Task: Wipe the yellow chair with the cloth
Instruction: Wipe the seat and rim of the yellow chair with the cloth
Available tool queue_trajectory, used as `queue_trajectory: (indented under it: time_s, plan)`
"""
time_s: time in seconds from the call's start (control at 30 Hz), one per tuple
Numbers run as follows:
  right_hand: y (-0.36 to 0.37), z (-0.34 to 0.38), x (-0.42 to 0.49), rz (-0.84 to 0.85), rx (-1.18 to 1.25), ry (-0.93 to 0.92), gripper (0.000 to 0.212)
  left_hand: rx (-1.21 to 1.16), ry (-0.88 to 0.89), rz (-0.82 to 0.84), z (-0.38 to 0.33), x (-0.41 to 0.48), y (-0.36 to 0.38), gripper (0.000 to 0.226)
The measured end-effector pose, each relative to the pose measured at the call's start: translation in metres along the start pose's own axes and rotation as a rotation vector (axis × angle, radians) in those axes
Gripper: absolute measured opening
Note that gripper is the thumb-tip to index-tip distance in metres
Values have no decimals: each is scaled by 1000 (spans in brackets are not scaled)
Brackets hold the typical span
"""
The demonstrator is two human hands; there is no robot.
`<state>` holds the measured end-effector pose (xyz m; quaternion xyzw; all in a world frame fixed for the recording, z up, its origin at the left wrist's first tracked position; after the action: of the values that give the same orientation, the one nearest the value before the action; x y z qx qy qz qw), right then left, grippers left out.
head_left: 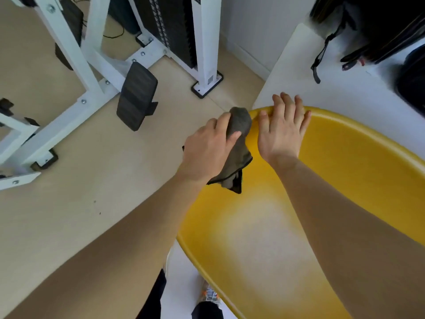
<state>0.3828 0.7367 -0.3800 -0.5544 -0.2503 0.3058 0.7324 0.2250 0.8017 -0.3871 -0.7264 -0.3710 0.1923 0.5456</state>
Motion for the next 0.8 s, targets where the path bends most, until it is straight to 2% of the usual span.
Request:
queue_trajectory:
  time_s: [0.07, 0.2, 0.23, 0.43, 0.53, 0.73, 0.8]
  plan:
    - [-6, 10, -3, 16, -31, 2, 54, -97, -153, -35, 10, -27, -2, 57]
    - [0, 66, -43, 79, -8, -481, 47, -366, -441, -19, 36, -89, 6, 67]
    - [6, 76, -52, 97, 9, -525, 47, -432, -504, -18, 44, -107, 11, 68]
    - [23, 82, -64, 20, -17, -484, 42, -687, -849, 20, 59, -193, 40, 51]
    - [27, 89, -74, 11, -102, -441, 42, -709, -879, -33, 58, -185, 37, 43]
    - [45, 102, -107, -15, -84, -452, 39, -667, -616, -179, 56, -135, 19, 32]
    - [53, 107, -121, 30, -87, -504, 39, -646, -618, -190, 57, -139, 25, 30]
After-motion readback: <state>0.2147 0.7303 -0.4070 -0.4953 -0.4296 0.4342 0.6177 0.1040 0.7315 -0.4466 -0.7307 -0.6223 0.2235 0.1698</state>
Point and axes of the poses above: each hand's wrist, its own x-axis towards the middle knuckle, its own y-axis out of the palm, z = x × y, the point moved 3 cm from there along x, towards the middle knuckle, and after that the axes turned 5 degrees about -x, right-handed, at the moved point
